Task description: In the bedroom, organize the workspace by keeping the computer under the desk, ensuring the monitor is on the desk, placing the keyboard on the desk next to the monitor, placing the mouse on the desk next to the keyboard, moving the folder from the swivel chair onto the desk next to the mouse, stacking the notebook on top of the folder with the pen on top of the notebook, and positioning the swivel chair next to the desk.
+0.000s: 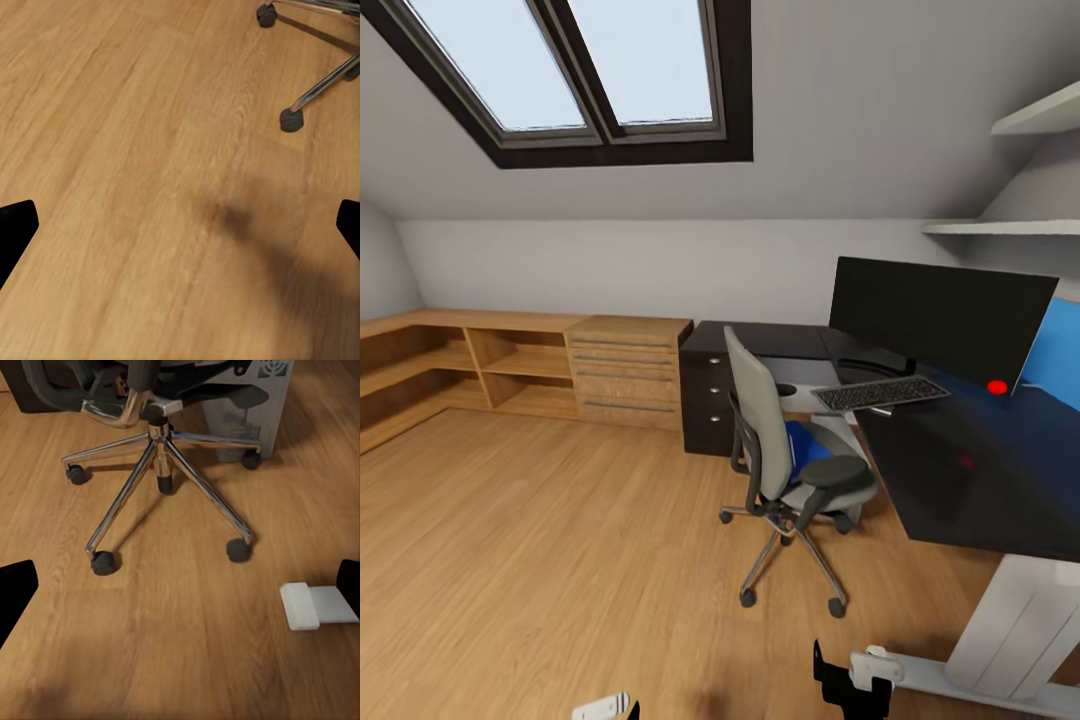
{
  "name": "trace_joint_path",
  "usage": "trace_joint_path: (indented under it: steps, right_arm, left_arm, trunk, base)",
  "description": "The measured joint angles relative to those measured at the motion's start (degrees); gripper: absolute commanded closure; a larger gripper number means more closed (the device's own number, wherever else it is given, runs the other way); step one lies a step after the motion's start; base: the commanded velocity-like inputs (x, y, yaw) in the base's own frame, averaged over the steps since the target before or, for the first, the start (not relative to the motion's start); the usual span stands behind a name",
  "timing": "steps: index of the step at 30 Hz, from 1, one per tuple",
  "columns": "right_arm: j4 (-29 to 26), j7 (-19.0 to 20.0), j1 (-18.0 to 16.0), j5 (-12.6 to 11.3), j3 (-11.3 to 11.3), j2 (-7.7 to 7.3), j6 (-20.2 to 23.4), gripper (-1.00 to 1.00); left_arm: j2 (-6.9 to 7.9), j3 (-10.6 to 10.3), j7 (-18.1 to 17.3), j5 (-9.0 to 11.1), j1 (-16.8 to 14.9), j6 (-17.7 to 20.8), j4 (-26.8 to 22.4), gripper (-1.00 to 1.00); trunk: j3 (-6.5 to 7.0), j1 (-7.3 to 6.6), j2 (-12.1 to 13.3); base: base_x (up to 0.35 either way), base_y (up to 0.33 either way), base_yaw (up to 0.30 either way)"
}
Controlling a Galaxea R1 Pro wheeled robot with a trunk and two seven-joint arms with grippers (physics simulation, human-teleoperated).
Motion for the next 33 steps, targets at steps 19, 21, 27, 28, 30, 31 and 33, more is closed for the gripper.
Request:
trace_joint_path:
  steps: [19,21,27,28,30,31,33]
  right_arm:
    - [-1.4,-2.4,-8.3,-0.2,-0.4,-2.45,10.6,-1.00]
    - [-1.4,-2.4,-9.6,-0.3,-0.6,-2.96,10.9,-1.00]
    - [-1.3,-2.5,-12.6,-2.5,-2.0,-3.76,11.3,-1.00]
    - [-1.3,-2.5,-12.8,-2.9,-2.1,-3.81,11.3,-1.00]
    - [-1.4,-2.5,-13.1,-3.5,-2.3,-3.87,11.3,-1.00]
    - [-1.4,-2.5,-13.2,-3.7,-2.3,-3.89,11.3,-1.00]
    - [-1.5,-2.5,-13.3,-4.1,-2.4,-3.89,11.3,-1.00]
  left_arm:
    - [0.09,0.0,1.8,0.1,-0.1,21.0,-21.2,-1.00]
    - [0.09,0.0,2.0,0.1,-0.2,22.5,-22.9,-1.00]
    - [-0.36,0.0,2.3,0.4,-2.1,25.6,-25.0,-1.00]
    - [-0.41,0.0,2.3,0.5,-2.4,25.8,-25.1,-1.00]
    - [-0.47,0.0,2.4,0.9,-3.0,26.0,-25.1,-1.00]
    - [-0.50,0.0,2.4,1.2,-3.3,26.1,-25.1,-1.00]
    - [-0.54,0.0,2.3,1.8,-3.6,26.3,-25.1,-1.00]
  trunk:
    - [-3.40,4.17,-7.6]
    - [-3.76,4.61,-8.4]
    - [-4.84,5.93,-10.8]
    - [-5.02,6.15,-11.2]
    - [-5.38,6.59,-12.0]
    - [-5.56,6.81,-12.4]
    - [-5.92,7.25,-13.2]
  base:
    - [0.000,0.000,0.000]
    - [0.000,0.000,0.000]
    - [0.000,0.000,0.000]
    - [0.000,0.000,0.000]
    - [0.000,0.000,0.000]
    - [0.000,0.000,0.000]
    - [0.000,0.000,0.000]
